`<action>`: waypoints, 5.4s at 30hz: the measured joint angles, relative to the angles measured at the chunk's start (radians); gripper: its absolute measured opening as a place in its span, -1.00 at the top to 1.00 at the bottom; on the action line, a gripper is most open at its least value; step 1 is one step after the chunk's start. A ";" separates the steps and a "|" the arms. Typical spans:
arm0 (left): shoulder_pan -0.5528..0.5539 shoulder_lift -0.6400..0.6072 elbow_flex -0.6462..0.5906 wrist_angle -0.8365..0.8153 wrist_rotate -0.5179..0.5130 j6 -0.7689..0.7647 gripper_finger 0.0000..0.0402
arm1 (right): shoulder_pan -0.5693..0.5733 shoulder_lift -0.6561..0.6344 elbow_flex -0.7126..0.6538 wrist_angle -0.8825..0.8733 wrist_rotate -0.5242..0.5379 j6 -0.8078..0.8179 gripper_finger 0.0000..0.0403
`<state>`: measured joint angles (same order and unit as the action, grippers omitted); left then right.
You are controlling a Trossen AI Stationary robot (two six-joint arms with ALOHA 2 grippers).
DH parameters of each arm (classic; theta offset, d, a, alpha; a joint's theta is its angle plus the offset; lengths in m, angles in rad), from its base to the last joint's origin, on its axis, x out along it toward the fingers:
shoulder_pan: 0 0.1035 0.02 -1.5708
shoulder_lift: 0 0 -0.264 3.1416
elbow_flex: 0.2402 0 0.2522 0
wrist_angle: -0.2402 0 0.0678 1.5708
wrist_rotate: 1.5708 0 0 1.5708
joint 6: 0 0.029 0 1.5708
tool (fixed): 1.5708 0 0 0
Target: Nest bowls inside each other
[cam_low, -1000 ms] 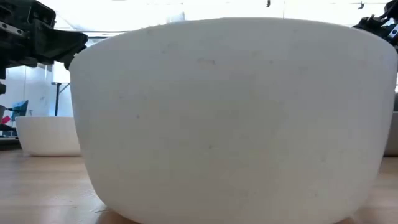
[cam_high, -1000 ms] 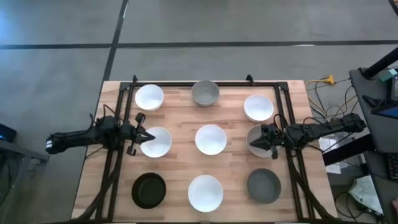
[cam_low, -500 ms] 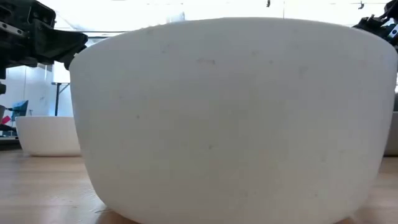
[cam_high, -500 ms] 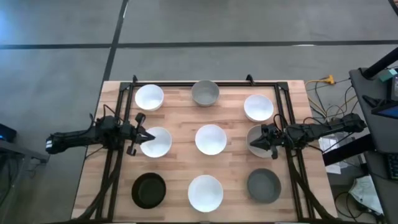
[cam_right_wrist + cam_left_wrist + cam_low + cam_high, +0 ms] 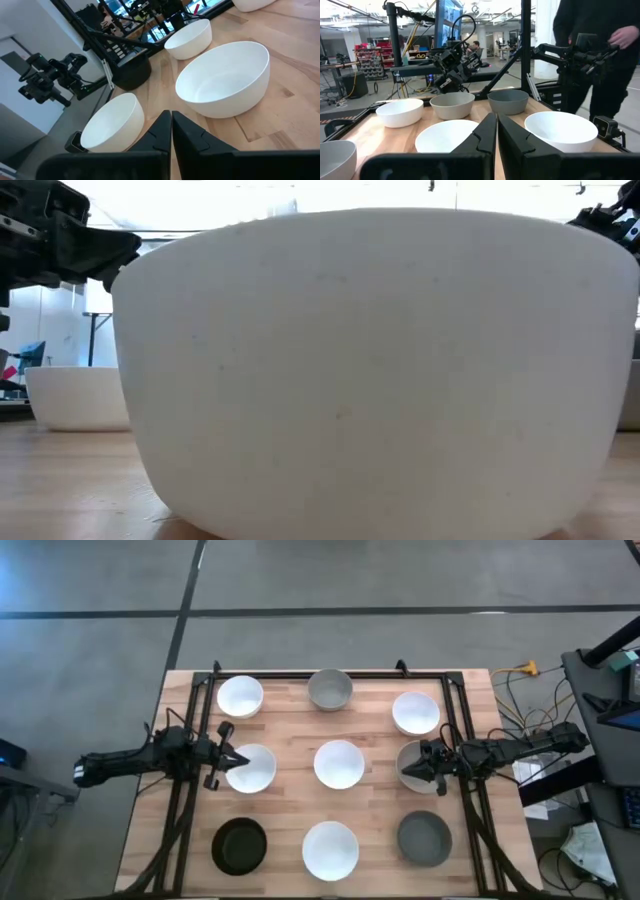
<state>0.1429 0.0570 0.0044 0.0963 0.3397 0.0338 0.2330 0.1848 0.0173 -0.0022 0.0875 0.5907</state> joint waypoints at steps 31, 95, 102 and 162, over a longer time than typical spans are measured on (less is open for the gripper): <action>0.000 0.000 0.000 0.000 0.000 0.000 1.00 | -0.003 0.009 0.000 0.602 0.015 -0.147 0.96; 0.000 0.488 0.703 0.281 -0.551 -0.521 1.00 | -0.057 0.529 0.825 0.196 0.516 -0.435 0.96; 0.000 0.771 1.185 -0.434 -0.365 -0.452 1.00 | -0.057 0.507 0.834 0.035 0.461 -0.393 0.96; -0.001 0.990 1.370 -1.249 -0.349 -0.238 1.00 | -0.545 1.246 1.410 -1.220 -0.044 -0.400 0.96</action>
<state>0.1417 1.0473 1.3743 -1.1531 -0.0097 -0.2041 -0.3123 1.4311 1.4268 -1.2219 0.0434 0.1912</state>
